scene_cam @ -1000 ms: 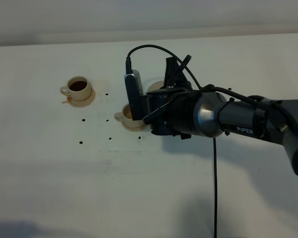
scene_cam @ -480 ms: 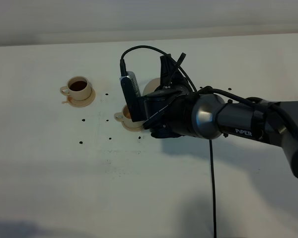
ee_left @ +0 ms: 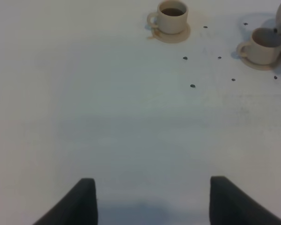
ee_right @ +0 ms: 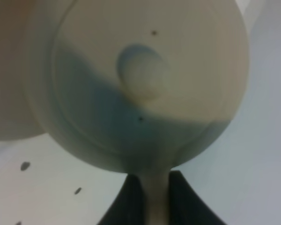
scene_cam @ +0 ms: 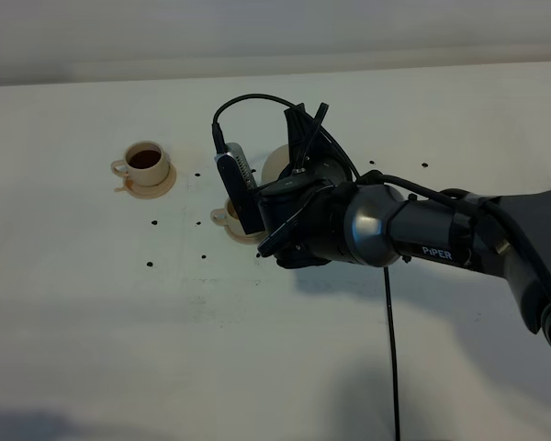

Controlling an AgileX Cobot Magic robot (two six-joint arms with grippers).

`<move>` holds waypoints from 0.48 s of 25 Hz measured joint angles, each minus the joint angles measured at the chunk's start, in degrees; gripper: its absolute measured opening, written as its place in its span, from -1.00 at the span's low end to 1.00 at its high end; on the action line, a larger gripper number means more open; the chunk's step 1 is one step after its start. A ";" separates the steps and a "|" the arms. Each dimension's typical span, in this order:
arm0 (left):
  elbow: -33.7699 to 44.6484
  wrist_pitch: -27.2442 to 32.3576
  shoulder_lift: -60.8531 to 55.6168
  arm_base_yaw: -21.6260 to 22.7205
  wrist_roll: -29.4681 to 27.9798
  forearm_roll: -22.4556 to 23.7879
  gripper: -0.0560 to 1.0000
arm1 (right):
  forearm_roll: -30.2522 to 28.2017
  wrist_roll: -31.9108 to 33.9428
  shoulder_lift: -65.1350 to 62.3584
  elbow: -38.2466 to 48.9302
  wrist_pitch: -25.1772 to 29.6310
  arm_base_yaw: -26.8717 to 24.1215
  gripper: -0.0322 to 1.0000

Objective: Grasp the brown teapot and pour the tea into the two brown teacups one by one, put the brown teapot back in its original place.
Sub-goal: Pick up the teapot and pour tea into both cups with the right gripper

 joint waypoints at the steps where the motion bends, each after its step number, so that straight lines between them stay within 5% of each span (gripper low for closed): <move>1: 0.00 0.00 0.00 0.00 0.00 0.00 0.05 | -0.37 0.00 0.00 0.00 0.00 0.00 -0.77; 12: 0.00 0.00 0.00 0.00 0.00 0.00 0.05 | -5.36 -1.64 0.00 0.00 0.23 0.65 -0.77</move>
